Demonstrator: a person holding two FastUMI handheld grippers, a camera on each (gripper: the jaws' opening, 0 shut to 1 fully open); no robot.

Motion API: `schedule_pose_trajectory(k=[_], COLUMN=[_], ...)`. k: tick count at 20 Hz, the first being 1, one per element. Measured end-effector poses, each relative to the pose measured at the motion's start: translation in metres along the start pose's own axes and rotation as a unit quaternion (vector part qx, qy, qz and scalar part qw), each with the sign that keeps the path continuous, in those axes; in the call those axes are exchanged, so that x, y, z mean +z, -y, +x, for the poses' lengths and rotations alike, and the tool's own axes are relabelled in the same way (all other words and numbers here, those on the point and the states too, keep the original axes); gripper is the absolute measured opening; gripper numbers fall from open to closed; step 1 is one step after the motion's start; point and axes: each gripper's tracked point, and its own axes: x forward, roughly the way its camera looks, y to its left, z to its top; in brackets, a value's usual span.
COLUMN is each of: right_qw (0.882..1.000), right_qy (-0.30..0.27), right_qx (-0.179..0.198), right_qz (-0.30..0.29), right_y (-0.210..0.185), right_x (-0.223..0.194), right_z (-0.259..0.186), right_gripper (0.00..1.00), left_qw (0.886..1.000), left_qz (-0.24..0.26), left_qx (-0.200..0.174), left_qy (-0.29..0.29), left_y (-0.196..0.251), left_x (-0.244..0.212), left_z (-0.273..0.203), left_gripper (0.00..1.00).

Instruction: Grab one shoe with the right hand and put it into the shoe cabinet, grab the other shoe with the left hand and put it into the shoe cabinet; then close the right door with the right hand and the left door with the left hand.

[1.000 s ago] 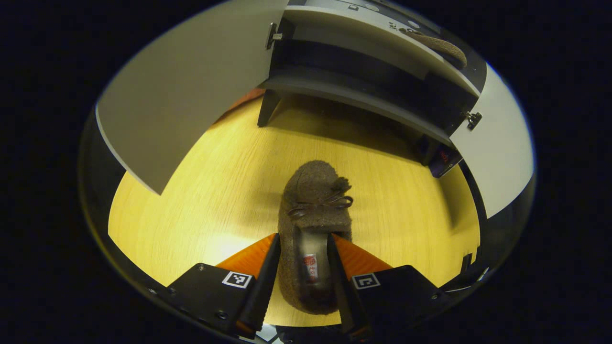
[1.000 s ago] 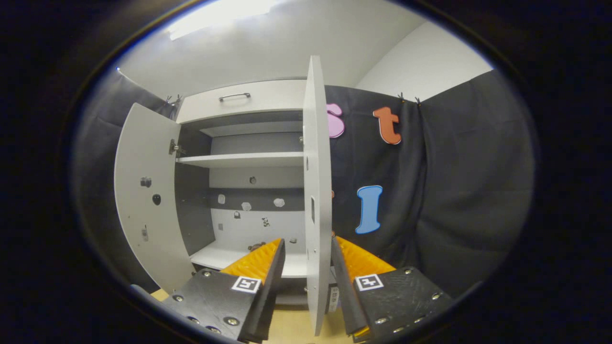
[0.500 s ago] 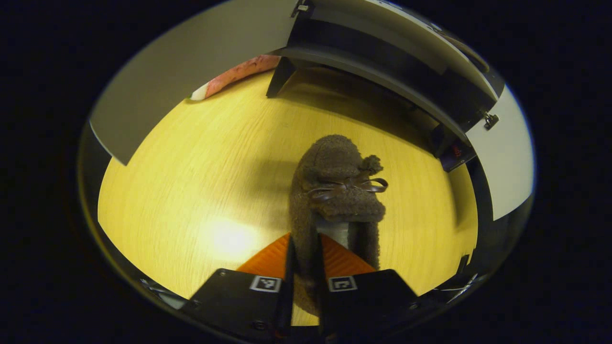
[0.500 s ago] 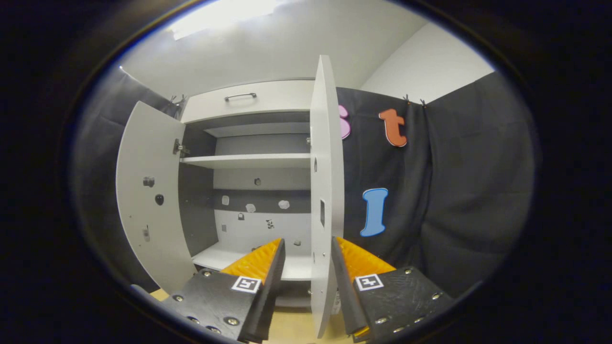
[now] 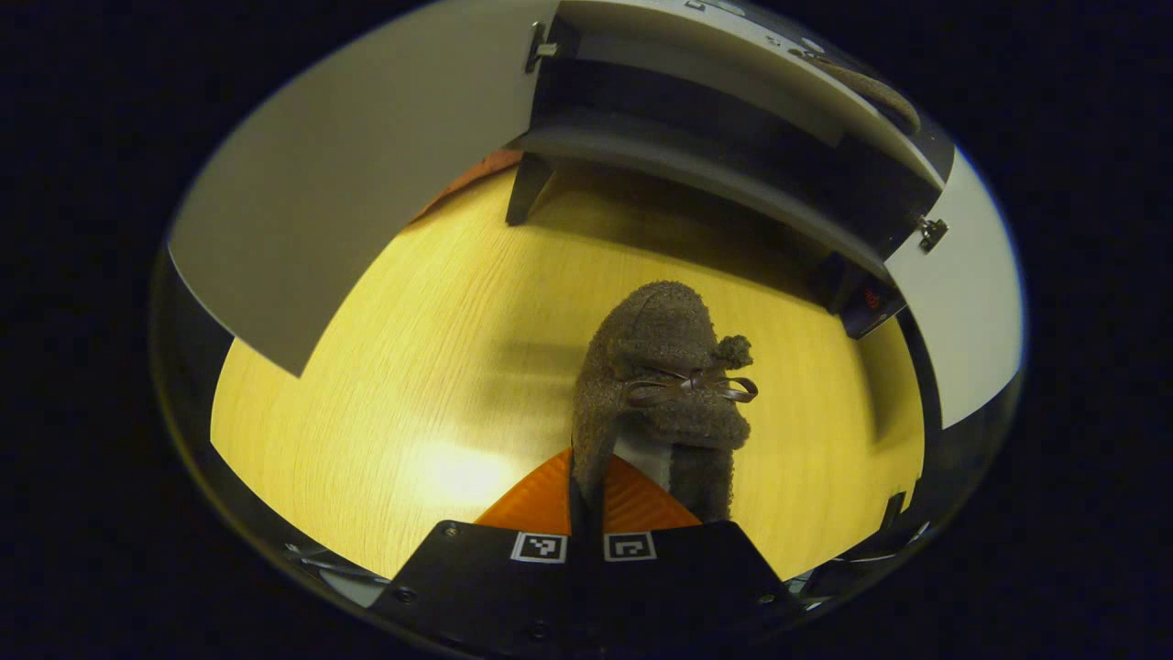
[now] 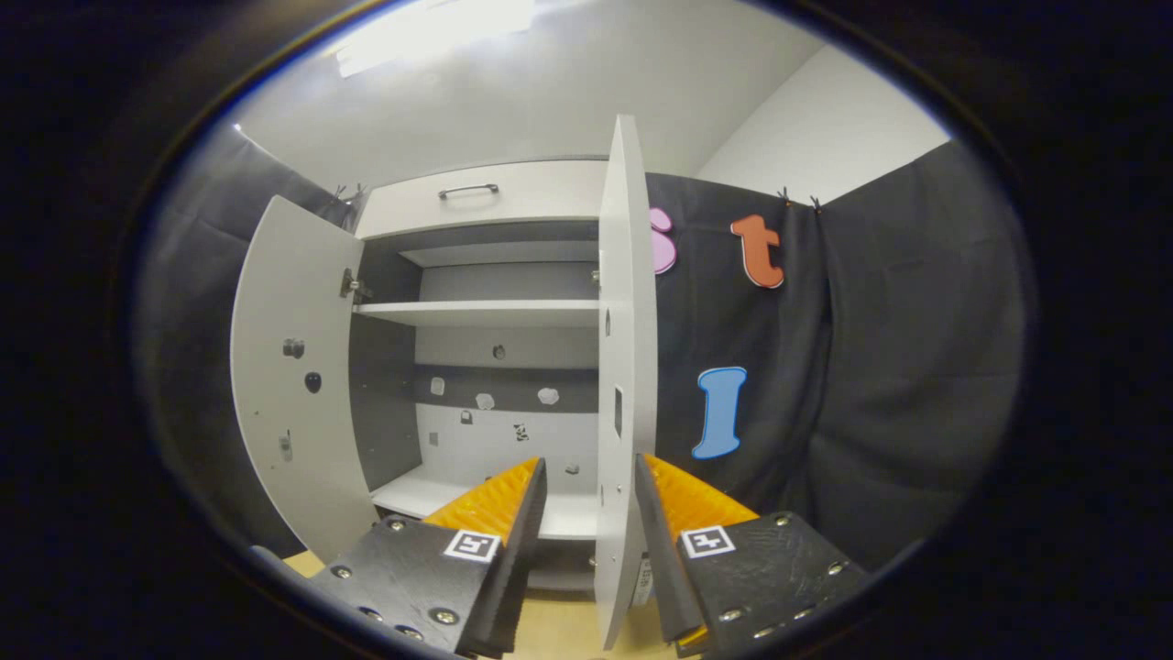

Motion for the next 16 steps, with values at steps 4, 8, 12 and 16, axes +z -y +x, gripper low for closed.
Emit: schedule_pose_trajectory(k=[4,8,12,16], right_qw=[1.000,1.000,1.000,0.999], right_qy=[0.002,0.002,0.002,0.001], right_qx=[-0.003,-0.009,-0.017,-0.024], right_qz=[0.002,0.010,0.022,0.030], right_y=[0.009,0.020,0.034,0.043], right_x=[0.000,-0.003,-0.005,-0.011], right_z=[-0.008,-0.014,-0.018,-0.020], right_gripper=[0.55,0.55,0.55,0.57], left_qw=[0.998,0.991,0.977,0.964], left_qz=[0.009,0.002,0.009,0.020], left_qx=[-0.011,-0.034,-0.058,-0.066], left_qy=[0.061,0.133,0.204,0.258], left_y=[-0.003,-0.016,-0.024,-0.032], left_x=[0.044,0.065,0.048,0.051], left_z=[-0.039,-0.092,-0.113,-0.138], left_gripper=[0.01,0.00,0.01,0.00])
